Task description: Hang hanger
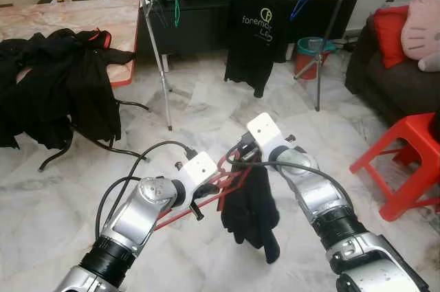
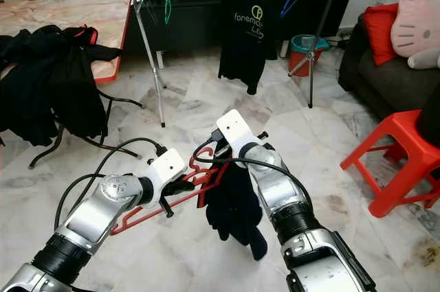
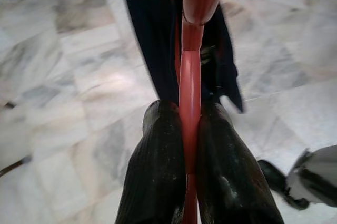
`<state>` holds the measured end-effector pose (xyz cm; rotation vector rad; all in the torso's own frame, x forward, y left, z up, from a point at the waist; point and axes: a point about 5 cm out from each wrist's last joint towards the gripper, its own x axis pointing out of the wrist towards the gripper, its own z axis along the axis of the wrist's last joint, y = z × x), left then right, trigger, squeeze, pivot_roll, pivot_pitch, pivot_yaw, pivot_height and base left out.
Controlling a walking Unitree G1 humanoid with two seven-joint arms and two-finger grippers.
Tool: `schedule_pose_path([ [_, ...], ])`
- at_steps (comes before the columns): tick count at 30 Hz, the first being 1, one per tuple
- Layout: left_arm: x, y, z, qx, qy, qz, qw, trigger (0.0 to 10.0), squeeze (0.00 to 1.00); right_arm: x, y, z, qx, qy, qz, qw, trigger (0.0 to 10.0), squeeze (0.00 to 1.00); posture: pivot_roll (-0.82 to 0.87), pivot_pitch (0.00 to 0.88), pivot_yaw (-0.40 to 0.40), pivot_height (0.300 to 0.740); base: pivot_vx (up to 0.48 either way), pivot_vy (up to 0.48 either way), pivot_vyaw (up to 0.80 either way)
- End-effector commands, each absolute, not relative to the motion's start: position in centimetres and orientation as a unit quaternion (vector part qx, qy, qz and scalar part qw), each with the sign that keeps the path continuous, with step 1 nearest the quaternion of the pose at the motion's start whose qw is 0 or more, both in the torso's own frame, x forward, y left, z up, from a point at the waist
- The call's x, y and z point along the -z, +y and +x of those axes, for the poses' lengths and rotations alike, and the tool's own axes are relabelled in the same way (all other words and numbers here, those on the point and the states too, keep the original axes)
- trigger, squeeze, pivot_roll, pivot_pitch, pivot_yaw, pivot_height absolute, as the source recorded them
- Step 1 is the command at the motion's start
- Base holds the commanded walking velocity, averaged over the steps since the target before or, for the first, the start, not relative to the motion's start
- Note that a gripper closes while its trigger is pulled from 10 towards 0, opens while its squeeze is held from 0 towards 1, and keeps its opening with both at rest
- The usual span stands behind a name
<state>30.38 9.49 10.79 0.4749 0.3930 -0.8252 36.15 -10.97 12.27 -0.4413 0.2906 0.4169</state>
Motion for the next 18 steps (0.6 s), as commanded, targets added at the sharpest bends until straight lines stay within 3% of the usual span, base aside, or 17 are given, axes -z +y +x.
schedule_pose_path([
  [1, -11.1, 10.2, 31.0, 0.367, 0.193, 0.243, 0.877, 10.0, 0.00, -13.3, -11.0, 36.4, -0.195, 0.123, -0.216, 0.949, 10.0, 0.00, -0.13, 0.000, -0.035, 0.732, 0.000, 0.000, 0.00],
  [7, -11.4, 10.0, 31.3, 0.366, 0.179, 0.233, 0.883, 10.0, 0.00, -13.3, -10.8, 36.5, -0.199, 0.122, -0.220, 0.947, 10.0, 0.00, -0.12, 0.000, -0.037, 0.732, 0.000, 0.000, 0.00],
  [14, -12.4, 7.7, 29.9, 0.452, 0.138, 0.154, 0.868, 10.0, 0.00, -13.4, -9.9, 36.2, -0.230, 0.113, -0.210, 0.943, 10.0, 0.00, -0.12, 0.000, -0.037, 0.732, 0.000, 0.000, 0.00],
  [18, -12.2, 7.5, 30.0, 0.441, 0.139, 0.144, 0.875, 10.0, 0.00, -13.9, -9.4, 36.1, -0.235, 0.108, -0.201, 0.945, 10.0, 0.00, -0.12, 0.000, -0.038, 0.732, 0.000, 0.000, 0.00],
])
